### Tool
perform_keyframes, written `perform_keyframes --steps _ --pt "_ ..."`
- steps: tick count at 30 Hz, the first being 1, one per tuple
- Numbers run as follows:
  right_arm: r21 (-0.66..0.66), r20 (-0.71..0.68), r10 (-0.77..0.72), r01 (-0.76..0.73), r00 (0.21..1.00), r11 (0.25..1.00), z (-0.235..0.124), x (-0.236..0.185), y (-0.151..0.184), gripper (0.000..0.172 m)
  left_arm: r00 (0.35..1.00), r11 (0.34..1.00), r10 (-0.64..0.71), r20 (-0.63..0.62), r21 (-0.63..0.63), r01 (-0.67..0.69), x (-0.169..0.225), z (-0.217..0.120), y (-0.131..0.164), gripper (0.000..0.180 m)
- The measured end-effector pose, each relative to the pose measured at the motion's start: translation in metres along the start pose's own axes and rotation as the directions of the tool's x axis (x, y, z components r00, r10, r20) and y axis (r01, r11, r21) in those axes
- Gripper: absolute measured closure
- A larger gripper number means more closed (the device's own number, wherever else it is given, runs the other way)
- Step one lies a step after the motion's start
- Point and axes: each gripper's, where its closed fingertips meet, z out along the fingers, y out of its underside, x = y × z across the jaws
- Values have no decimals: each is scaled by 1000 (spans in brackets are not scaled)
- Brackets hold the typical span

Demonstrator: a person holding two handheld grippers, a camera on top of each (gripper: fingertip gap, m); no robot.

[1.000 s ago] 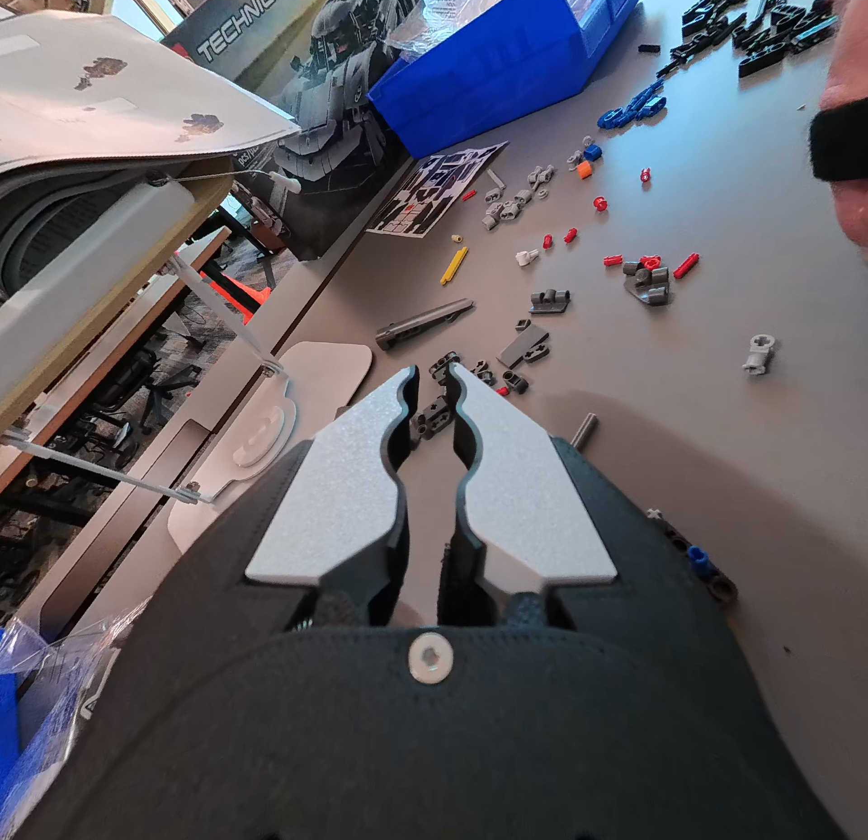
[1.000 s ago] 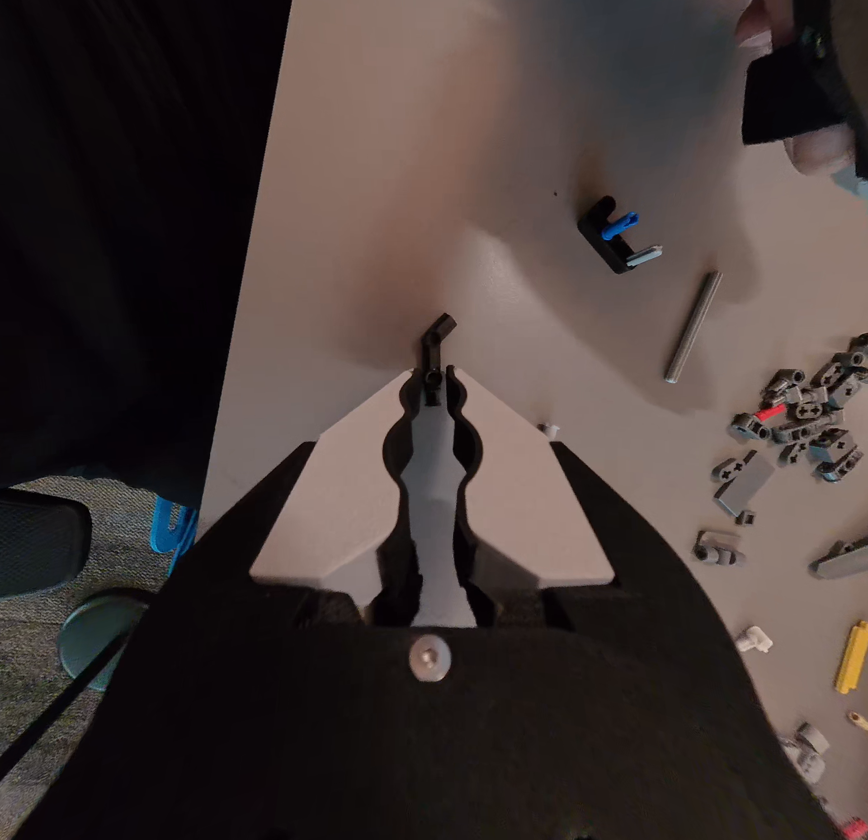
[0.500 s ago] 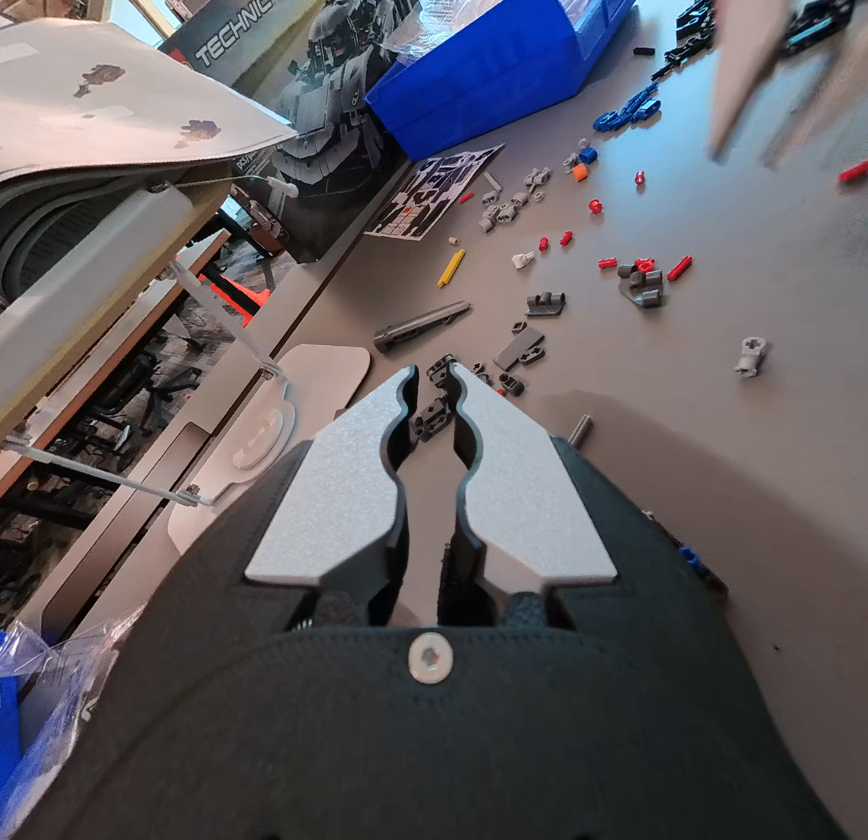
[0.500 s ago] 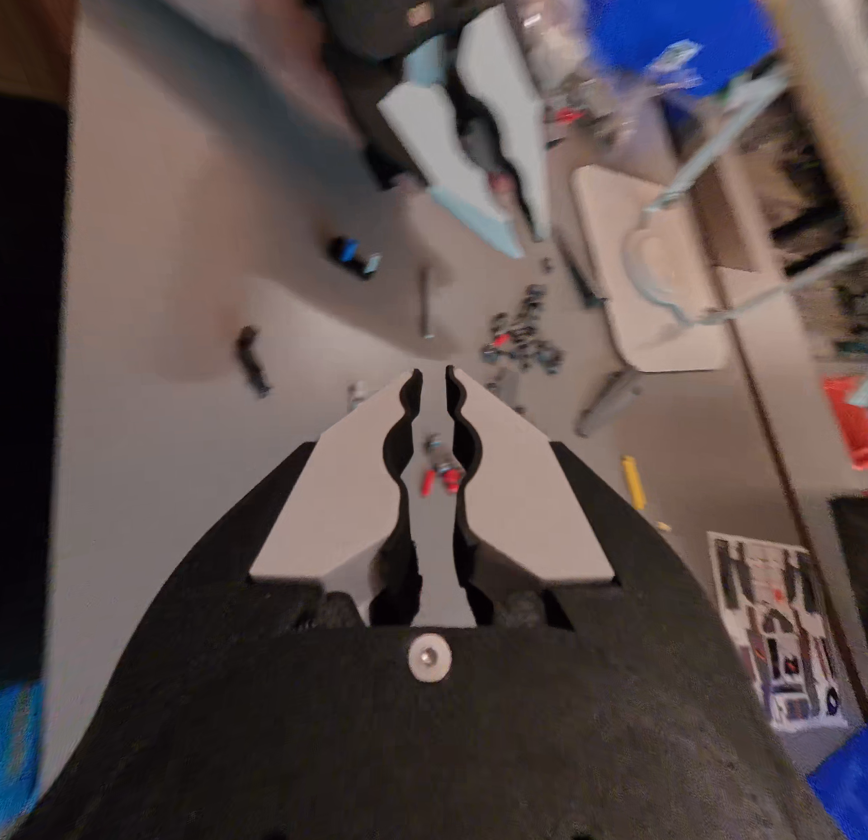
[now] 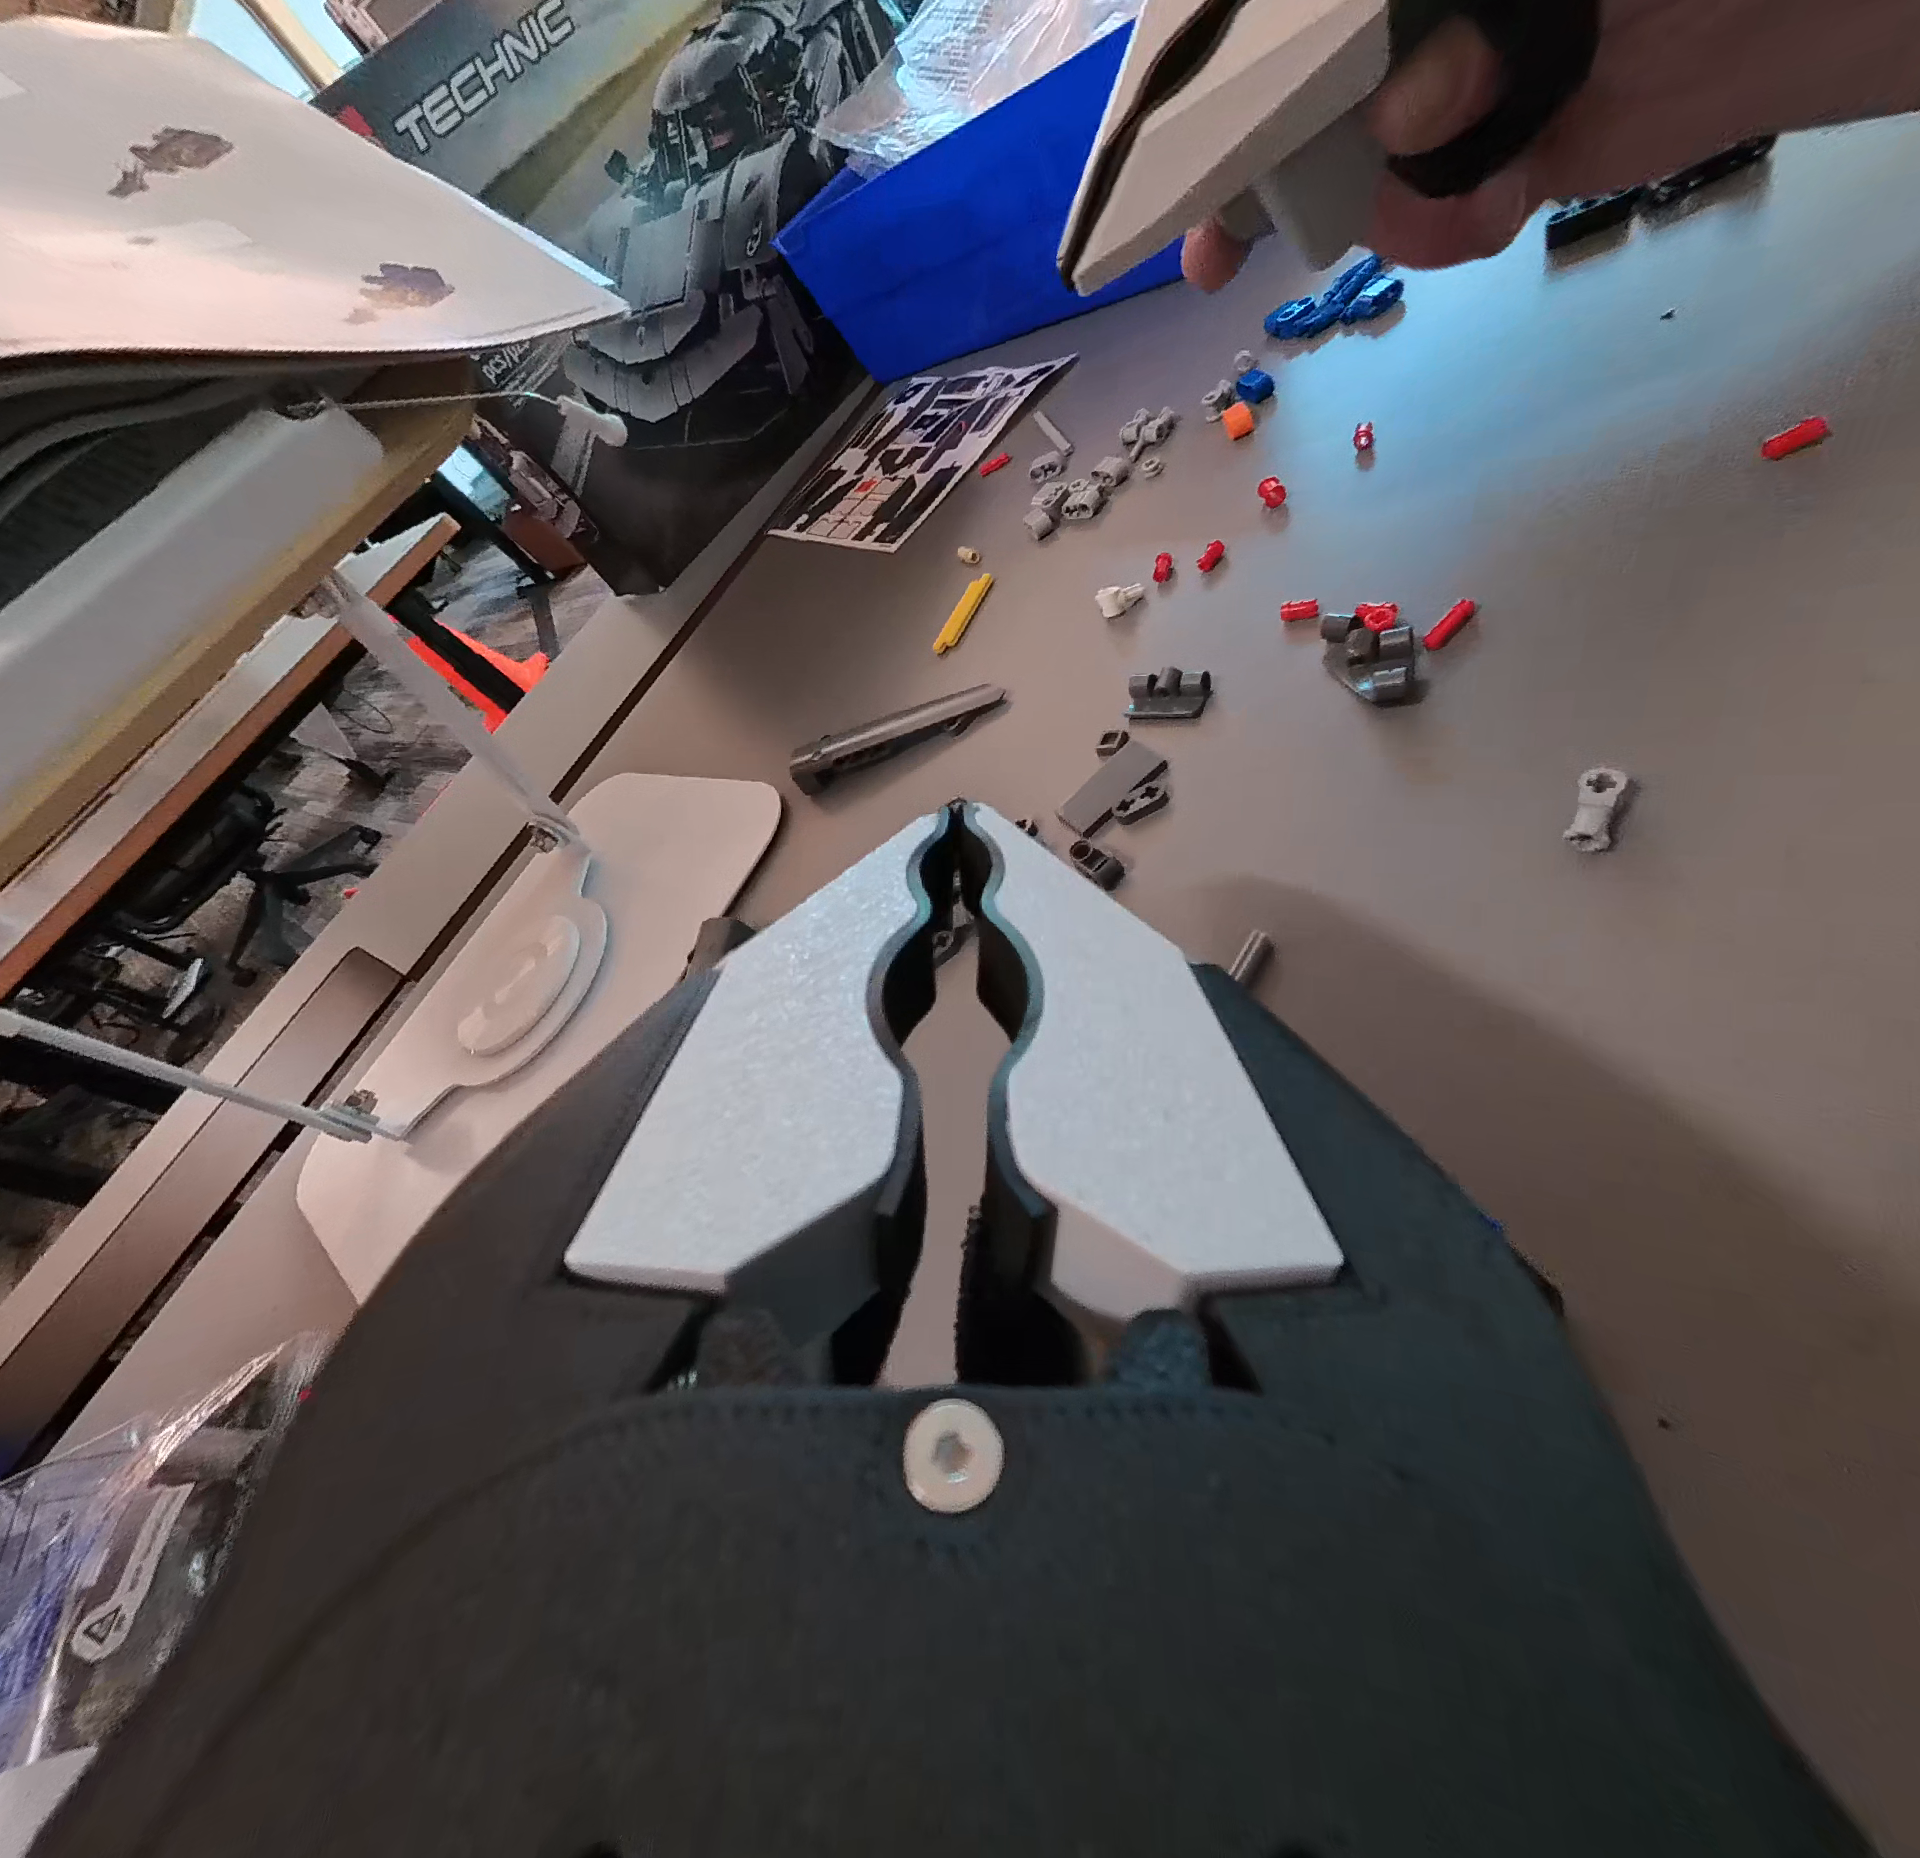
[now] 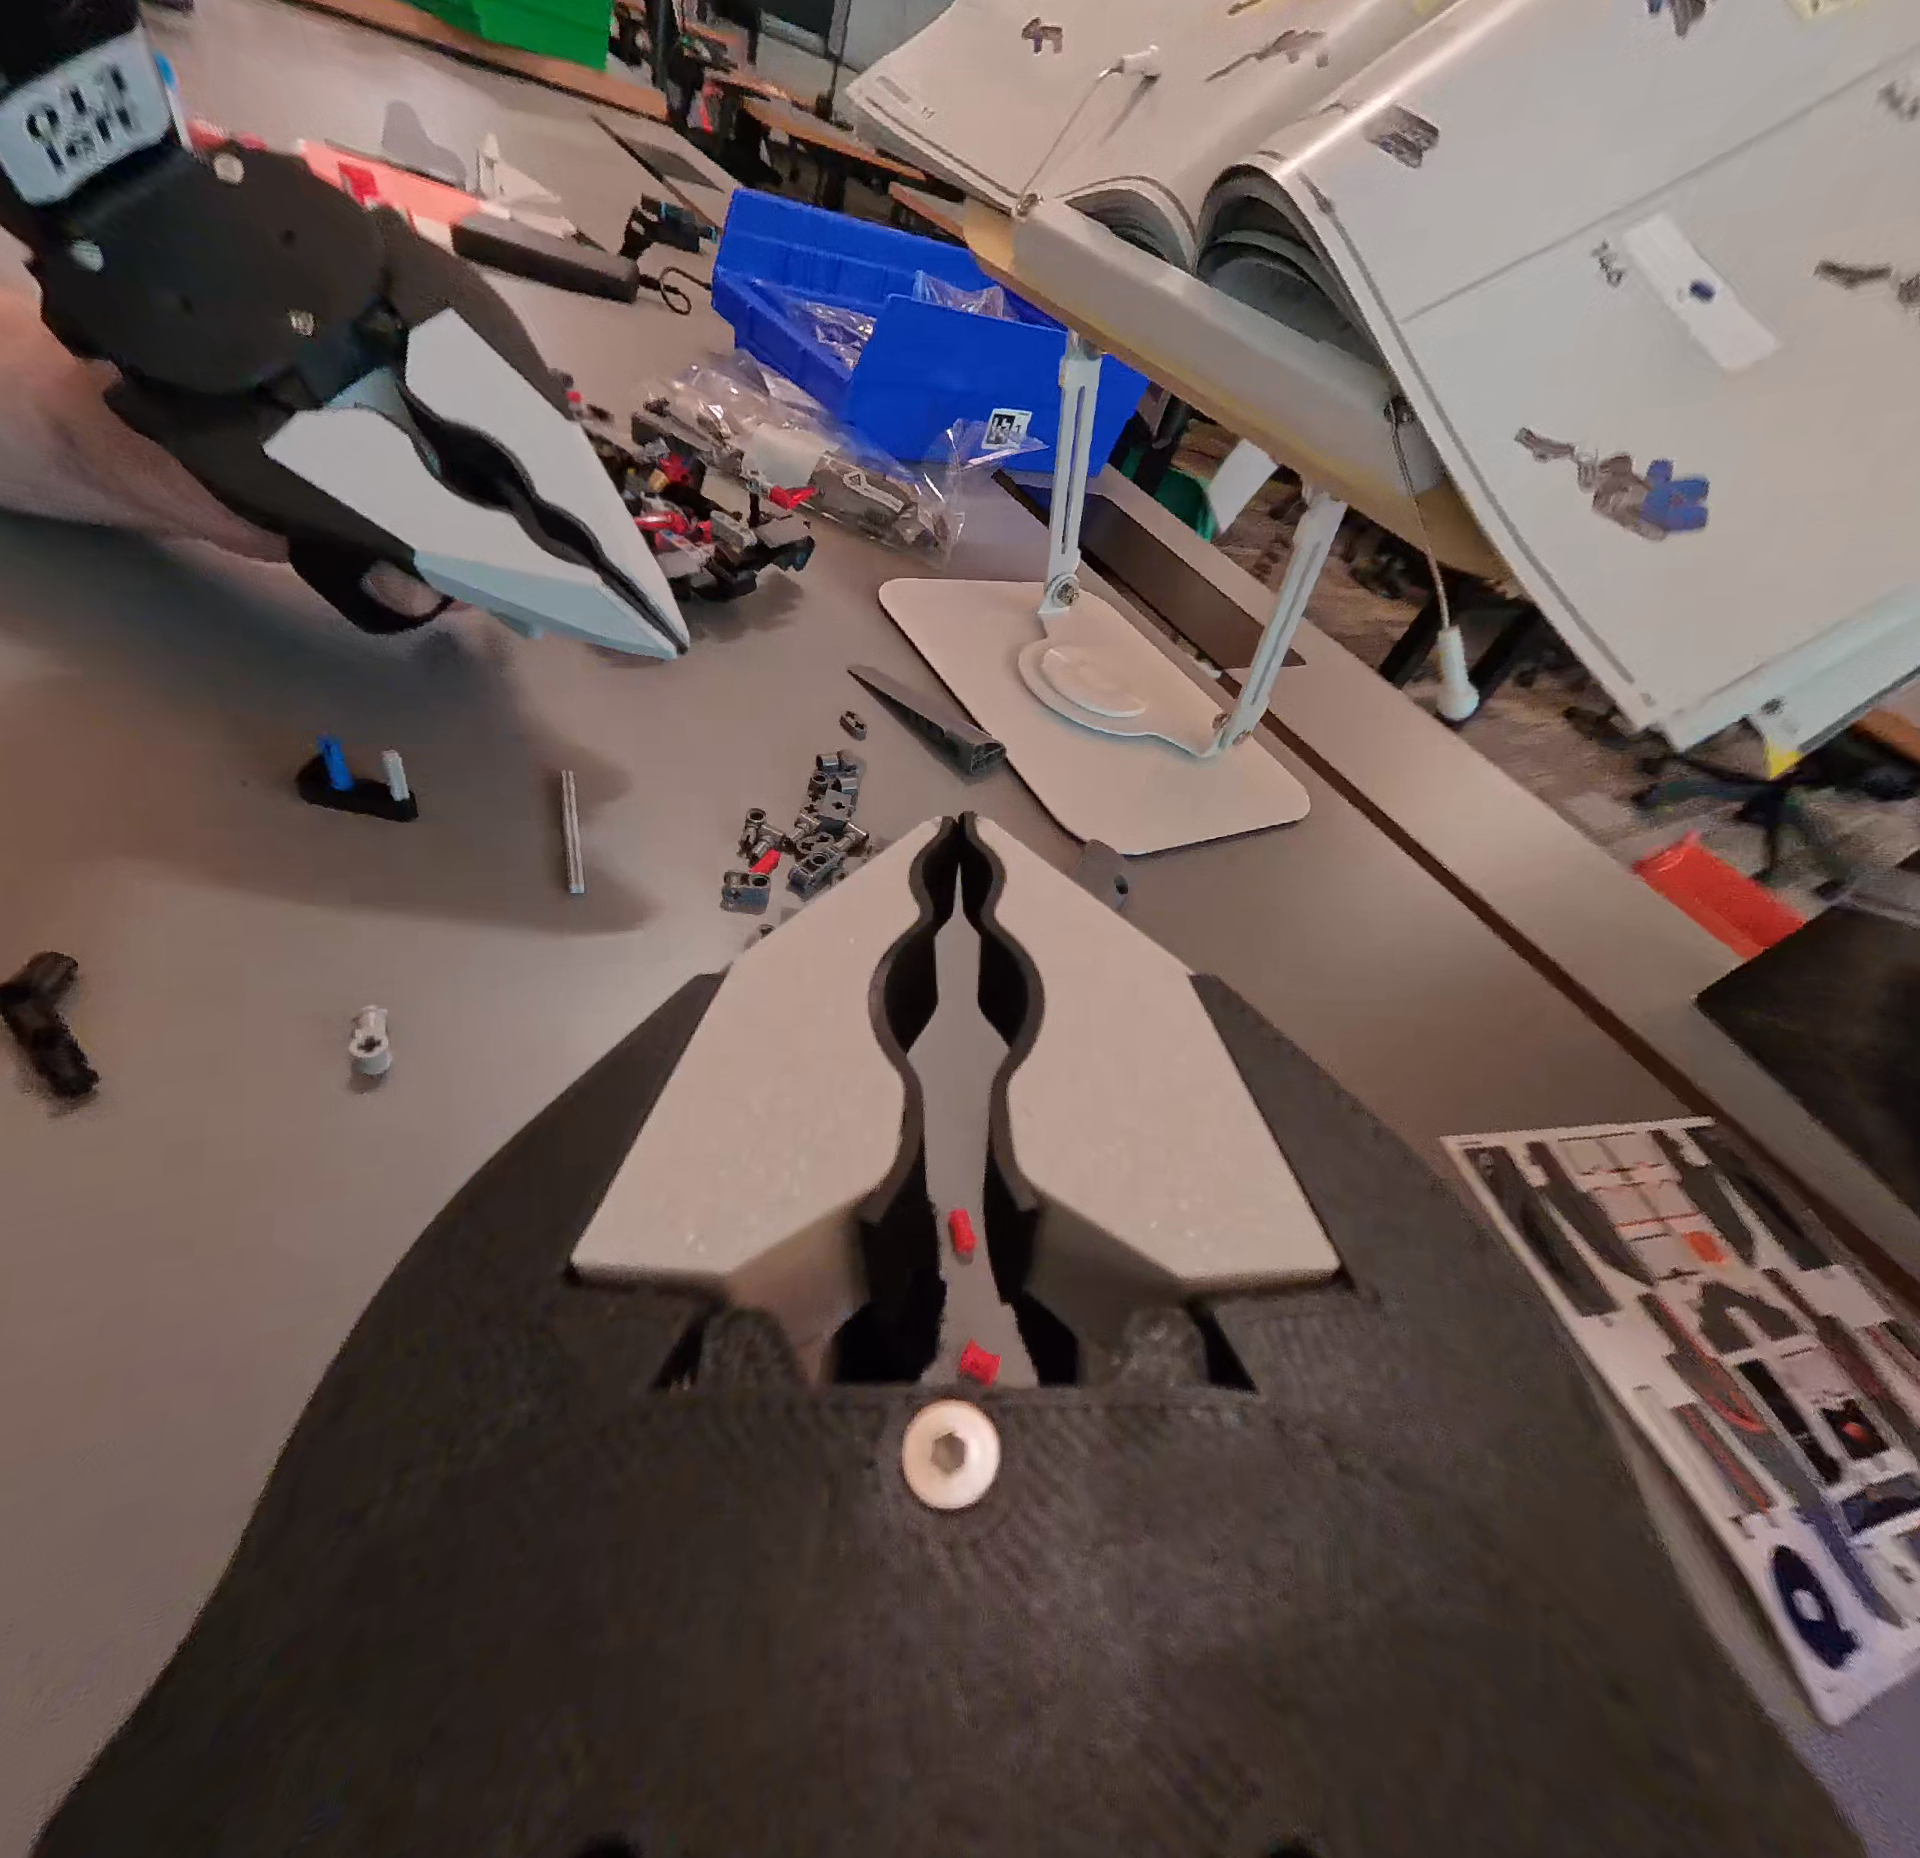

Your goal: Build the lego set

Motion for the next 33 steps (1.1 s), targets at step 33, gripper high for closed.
perform_keyframes --steps 33 --pt "-21 -174 -49 46 984 999 -11 29 13 172 999 1000 0 43 27 -1 -14 -11 -4 172"
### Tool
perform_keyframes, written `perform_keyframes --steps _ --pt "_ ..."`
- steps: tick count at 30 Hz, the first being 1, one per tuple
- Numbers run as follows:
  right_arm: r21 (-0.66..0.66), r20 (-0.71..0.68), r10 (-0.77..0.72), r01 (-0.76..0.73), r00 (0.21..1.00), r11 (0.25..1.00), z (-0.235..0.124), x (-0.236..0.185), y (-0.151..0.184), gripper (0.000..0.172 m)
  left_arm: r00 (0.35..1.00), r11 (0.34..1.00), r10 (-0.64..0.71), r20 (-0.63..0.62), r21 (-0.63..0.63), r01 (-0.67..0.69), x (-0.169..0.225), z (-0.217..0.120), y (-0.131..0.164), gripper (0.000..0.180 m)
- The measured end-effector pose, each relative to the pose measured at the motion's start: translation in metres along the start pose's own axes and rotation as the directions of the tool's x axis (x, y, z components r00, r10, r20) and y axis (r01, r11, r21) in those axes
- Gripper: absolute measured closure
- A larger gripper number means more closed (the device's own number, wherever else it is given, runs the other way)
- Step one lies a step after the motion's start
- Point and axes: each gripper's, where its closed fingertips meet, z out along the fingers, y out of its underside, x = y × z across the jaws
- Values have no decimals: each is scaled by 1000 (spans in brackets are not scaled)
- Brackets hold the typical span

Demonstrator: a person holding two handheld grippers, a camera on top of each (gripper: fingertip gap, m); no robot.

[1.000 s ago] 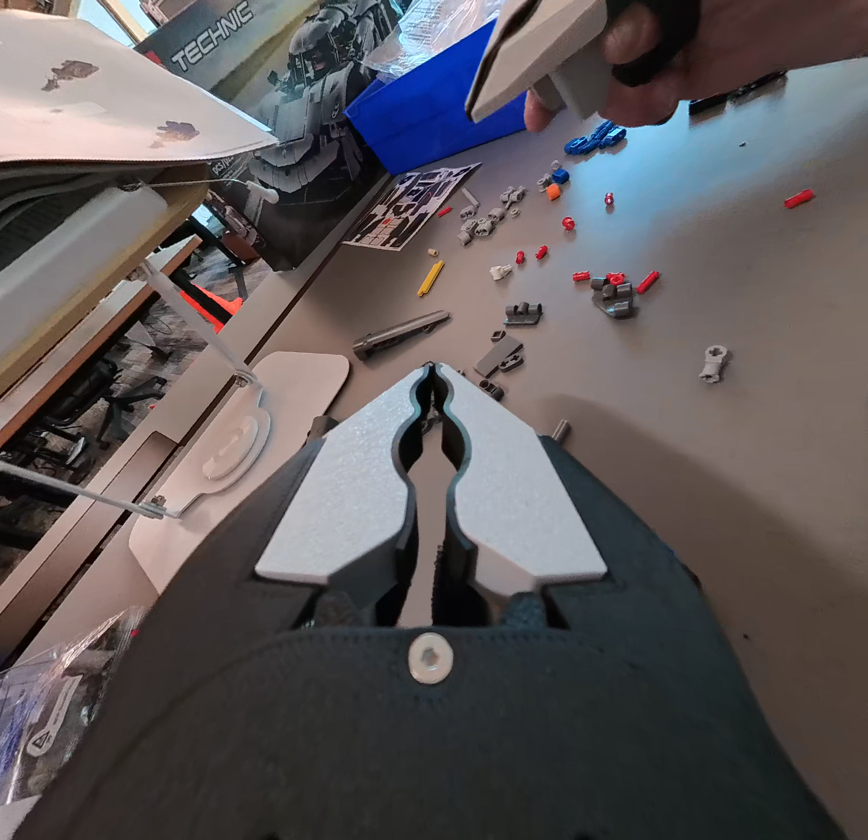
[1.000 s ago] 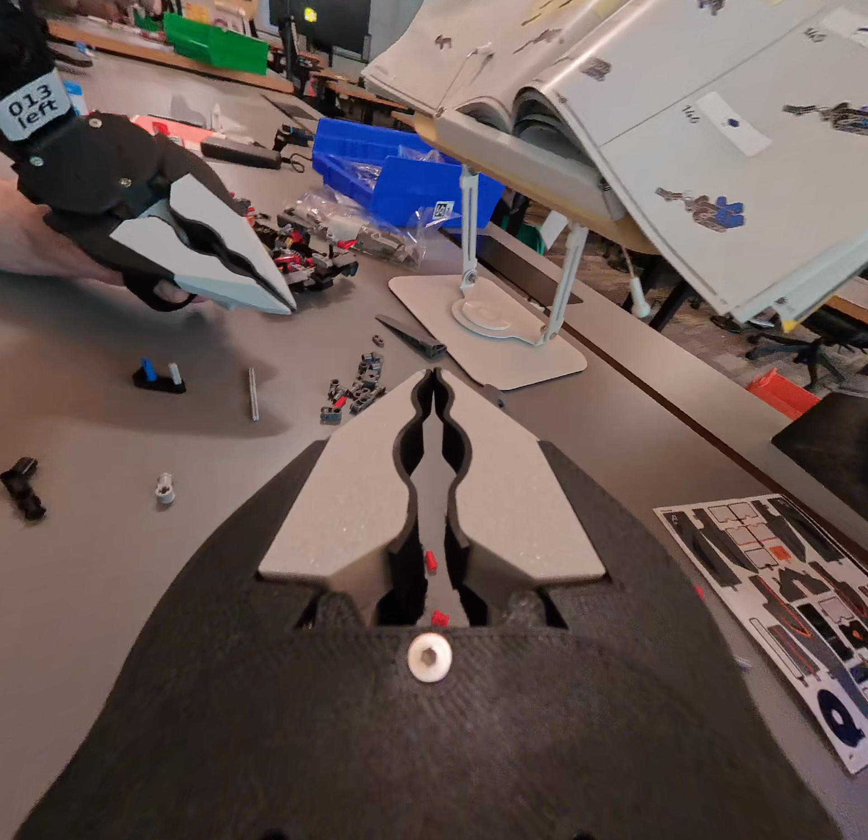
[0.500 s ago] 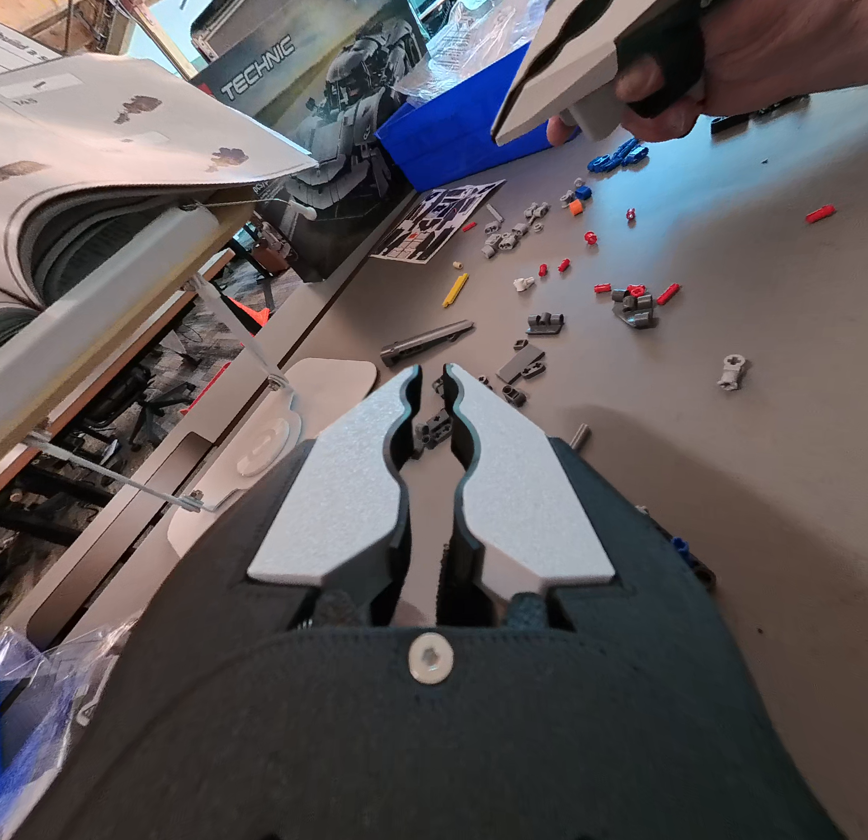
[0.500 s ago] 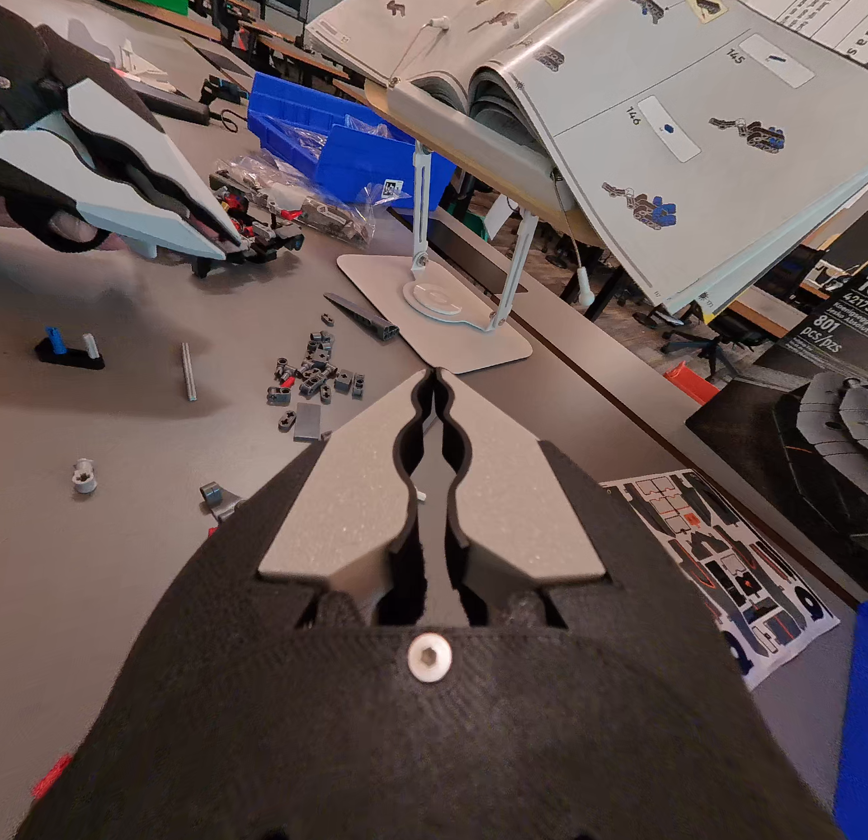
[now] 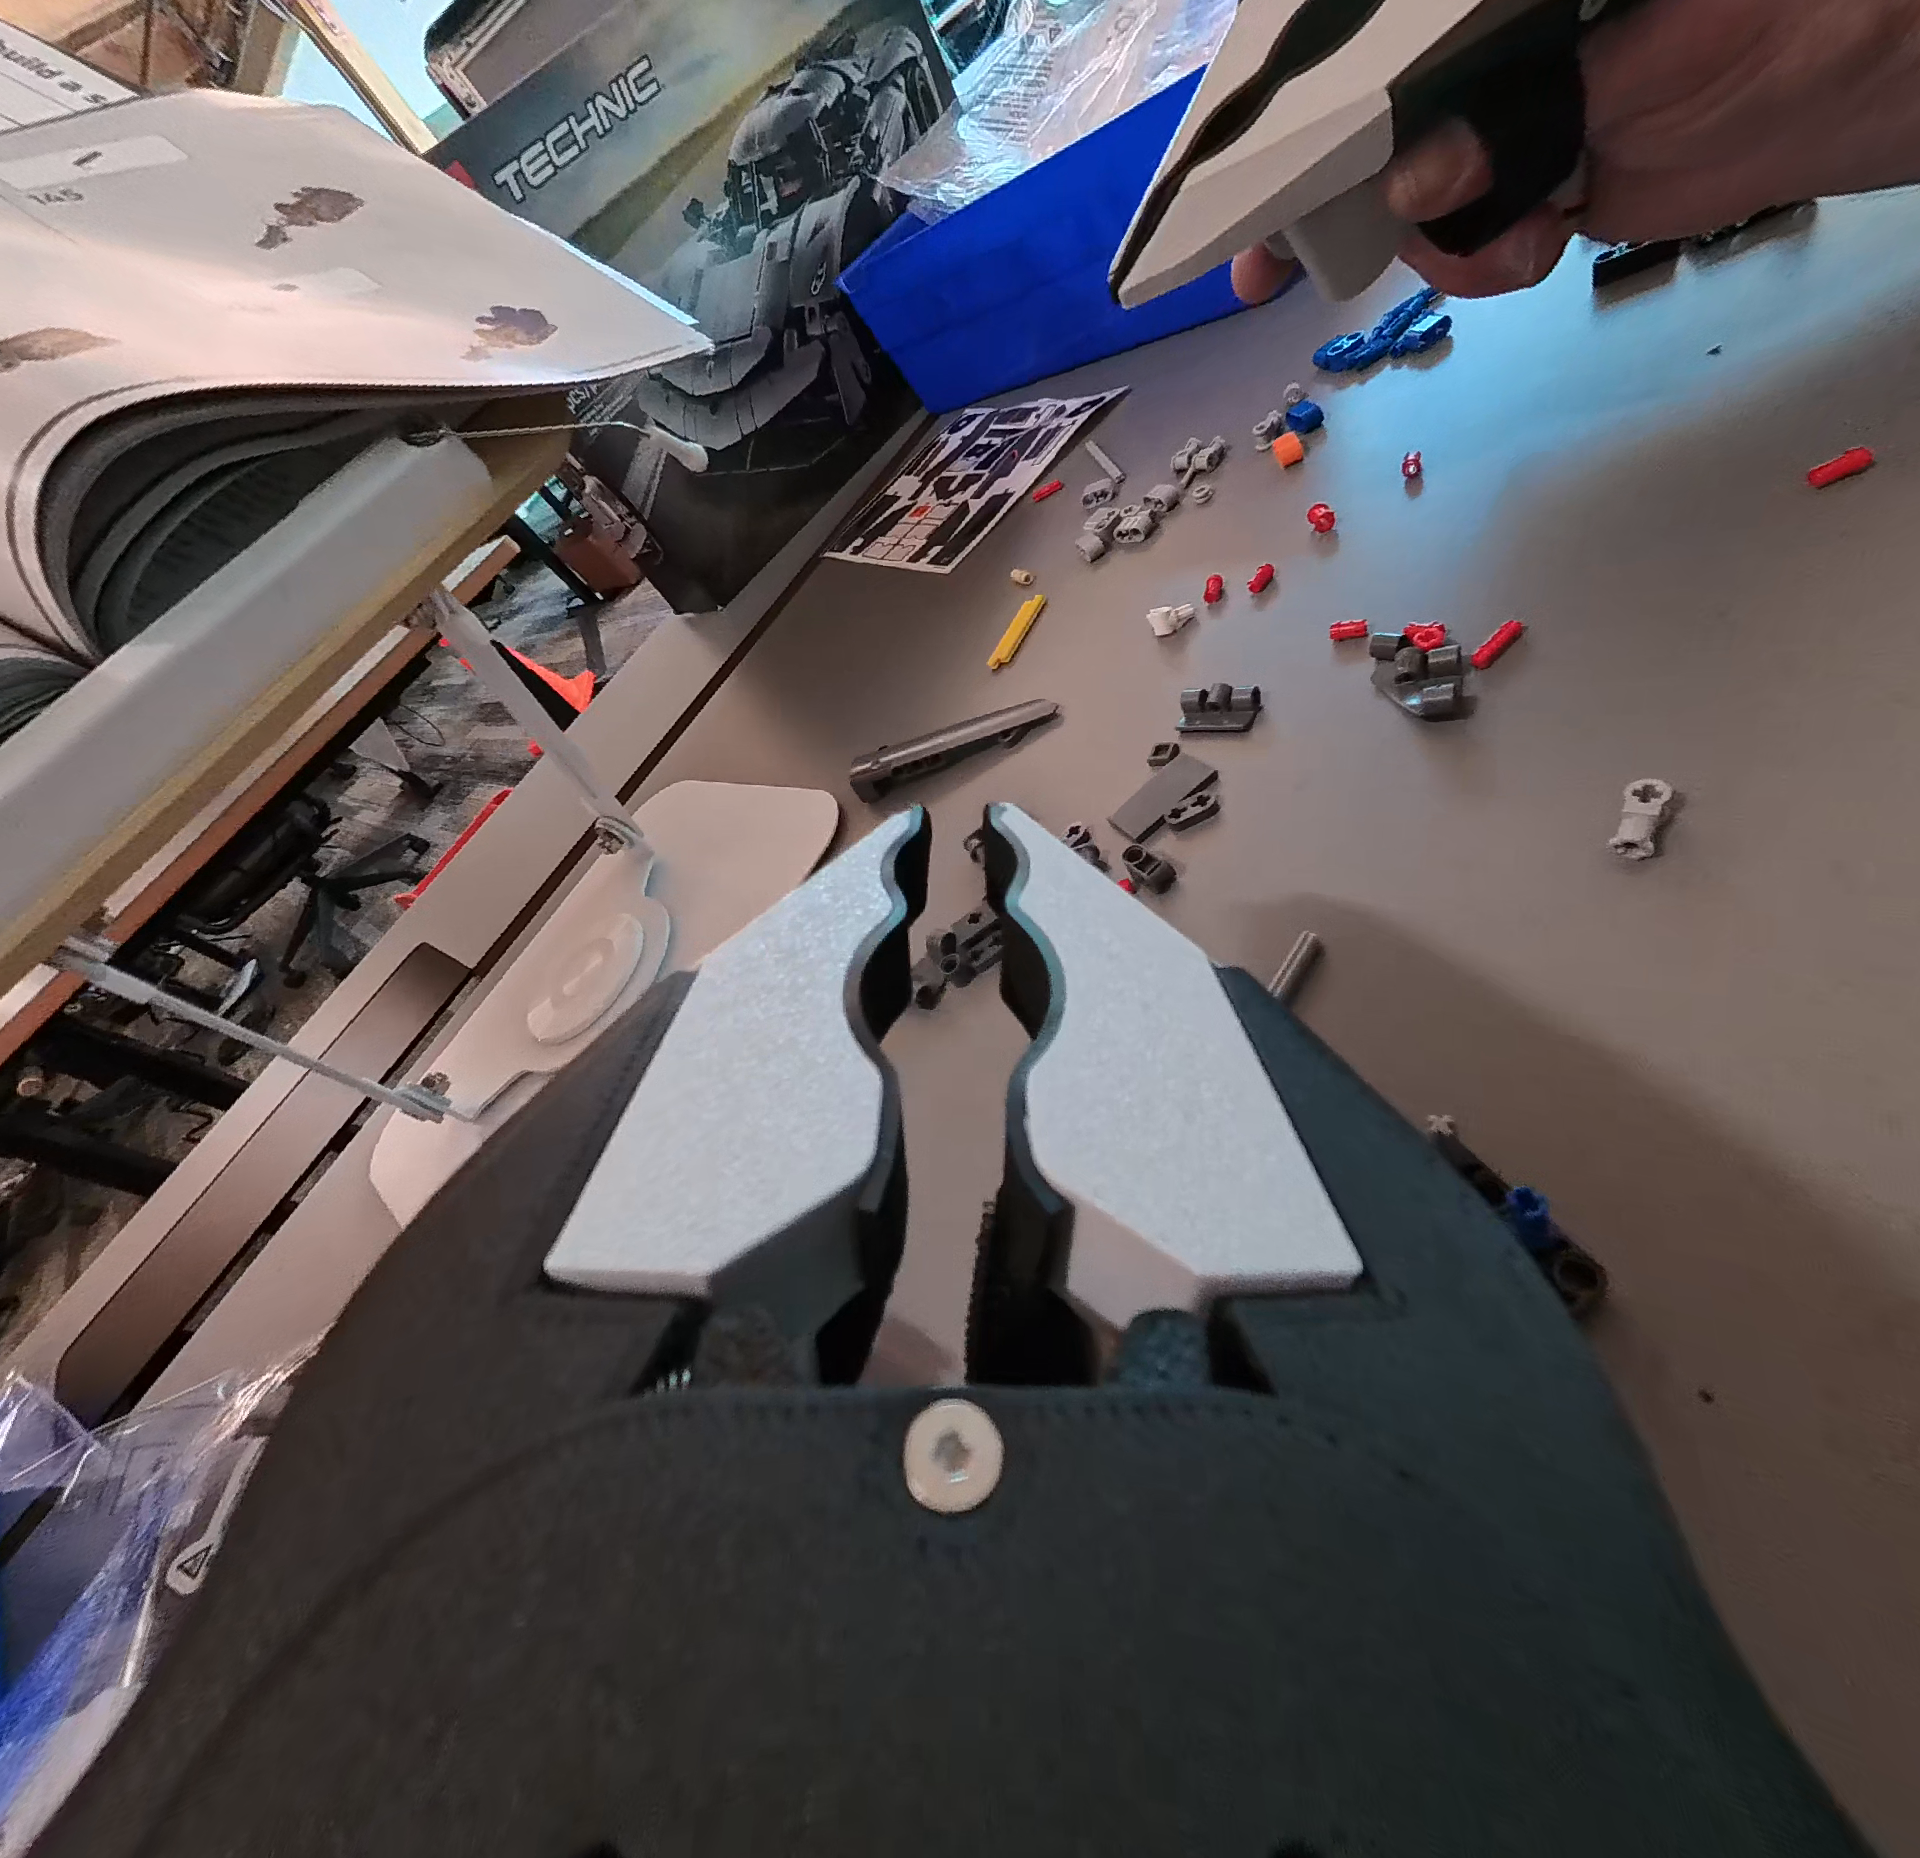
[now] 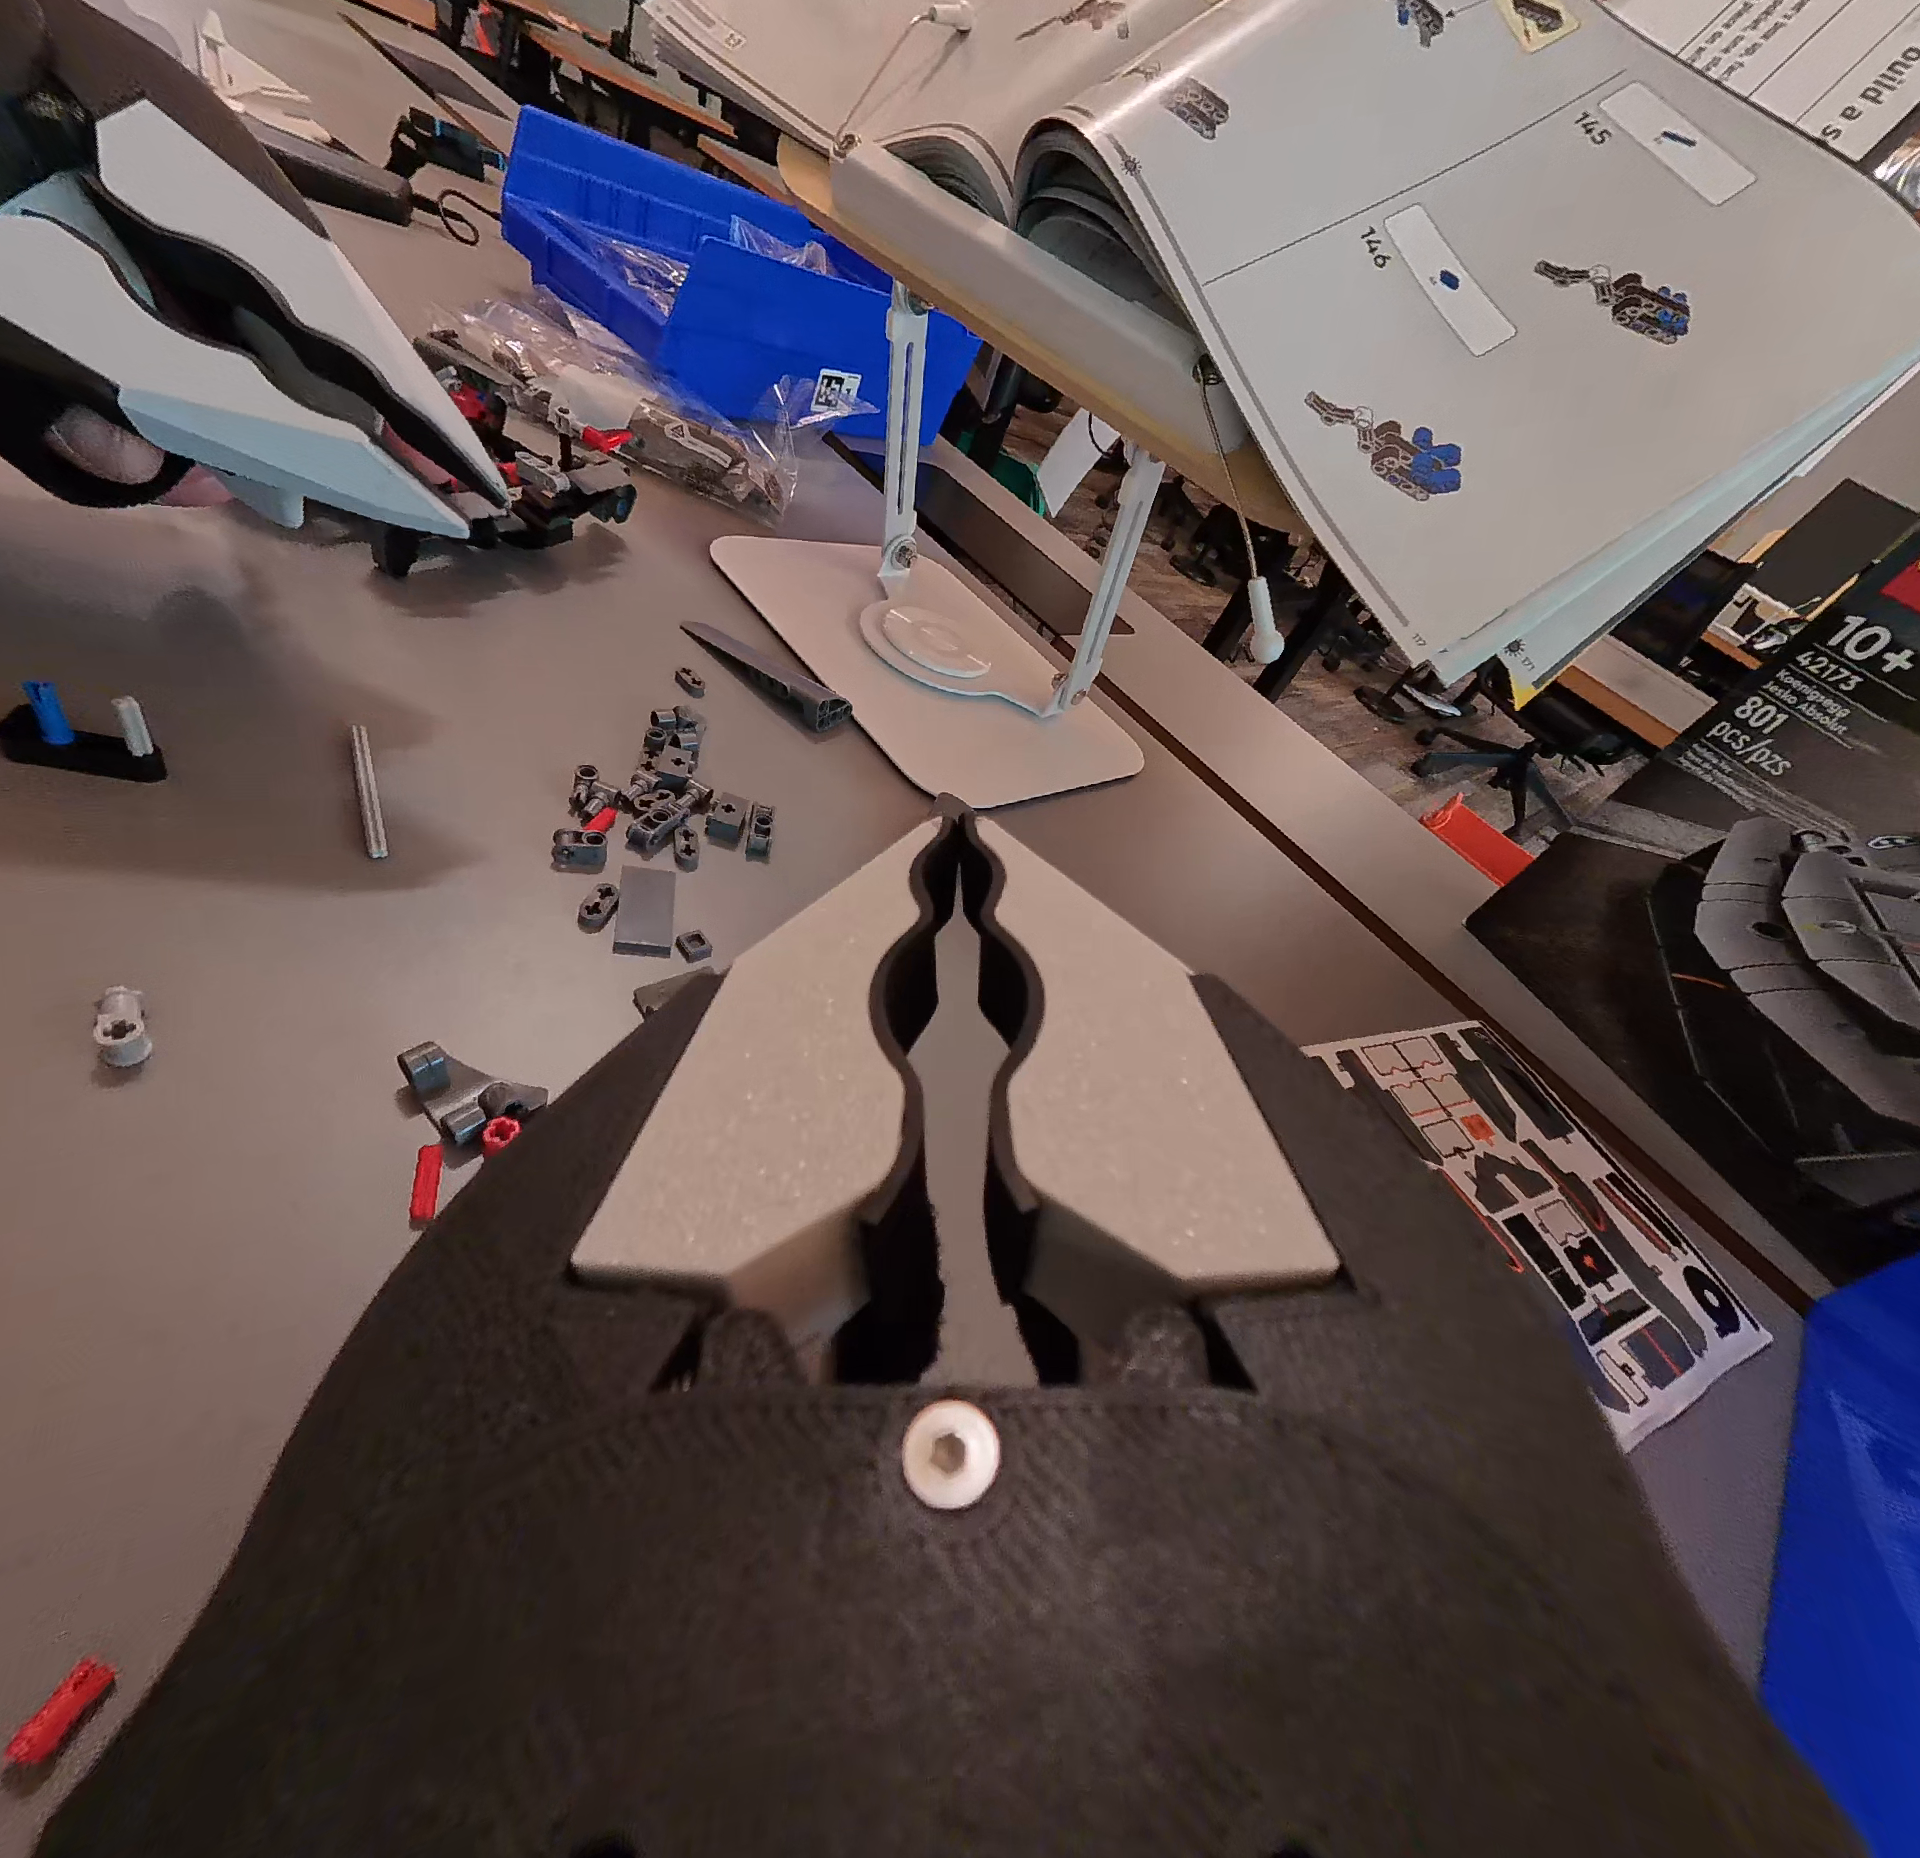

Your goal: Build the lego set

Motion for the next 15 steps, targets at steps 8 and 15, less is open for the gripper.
perform_keyframes --steps 8,15 --pt "-9 2 0 0 1000 1000 1 0 3 172 1000 1000 -4 1 0 4 -1 0 0 173" --pt "-6 -4 -8 8 1000 1000 0 1 2 172 1000 1000 -4 -3 2 4 0 0 0 172"
